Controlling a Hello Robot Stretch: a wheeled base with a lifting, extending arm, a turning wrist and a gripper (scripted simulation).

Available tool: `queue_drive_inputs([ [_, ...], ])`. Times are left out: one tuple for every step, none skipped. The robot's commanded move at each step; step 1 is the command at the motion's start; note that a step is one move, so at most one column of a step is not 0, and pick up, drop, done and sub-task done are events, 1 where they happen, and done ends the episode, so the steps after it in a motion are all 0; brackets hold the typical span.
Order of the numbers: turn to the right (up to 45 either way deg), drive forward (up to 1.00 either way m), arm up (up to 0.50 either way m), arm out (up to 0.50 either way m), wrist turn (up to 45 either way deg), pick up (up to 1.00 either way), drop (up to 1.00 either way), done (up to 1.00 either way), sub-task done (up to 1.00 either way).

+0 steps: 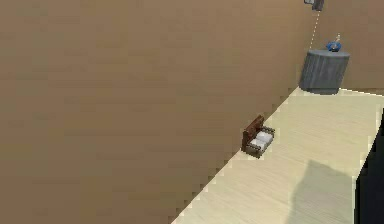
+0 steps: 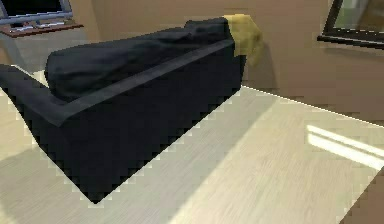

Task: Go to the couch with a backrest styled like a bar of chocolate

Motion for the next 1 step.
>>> queue_drive_inputs([
  [45.0,0.00,0.00,0.00,0.0,0.00,0.00,0.00,0.00],
])
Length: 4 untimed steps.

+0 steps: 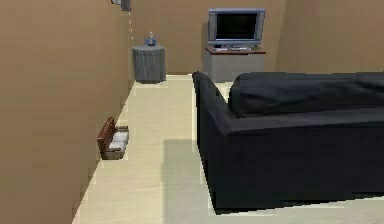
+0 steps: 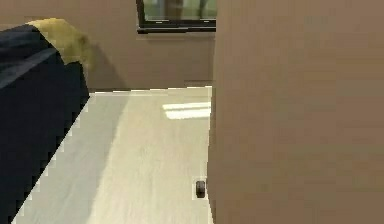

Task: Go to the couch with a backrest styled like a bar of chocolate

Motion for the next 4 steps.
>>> queue_drive_inputs([
  [-6.0,0.00,0.00,0.00,0.0,0.00,0.00,0.00,0.00],
  [0.0,0.20,0.00,0.00,0.0,0.00,0.00,0.00,0.00],
  [-15.0,0.00,0.00,0.00,0.0,0.00,0.00,0.00,0.00],
  [0.0,1.00,0.00,0.00,0.0,0.00,0.00,0.00,0.00],
])
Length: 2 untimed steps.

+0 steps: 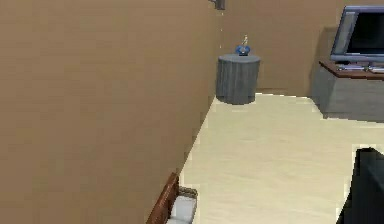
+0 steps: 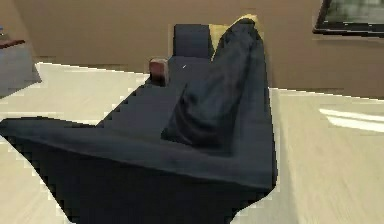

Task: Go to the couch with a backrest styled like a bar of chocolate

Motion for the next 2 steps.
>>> queue_drive_inputs([
  [6.0,0.00,0.00,0.00,0.0,0.00,0.00,0.00,0.00],
  [0.0,0.10,0.00,0.00,0.0,0.00,0.00,0.00,0.00],
])
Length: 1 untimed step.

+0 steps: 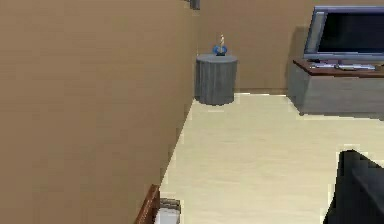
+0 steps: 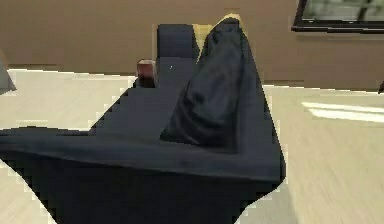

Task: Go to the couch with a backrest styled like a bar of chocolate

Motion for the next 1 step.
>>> queue_drive_inputs([
  [-12.0,0.00,0.00,0.00,0.0,0.00,0.00,0.00,0.00],
])
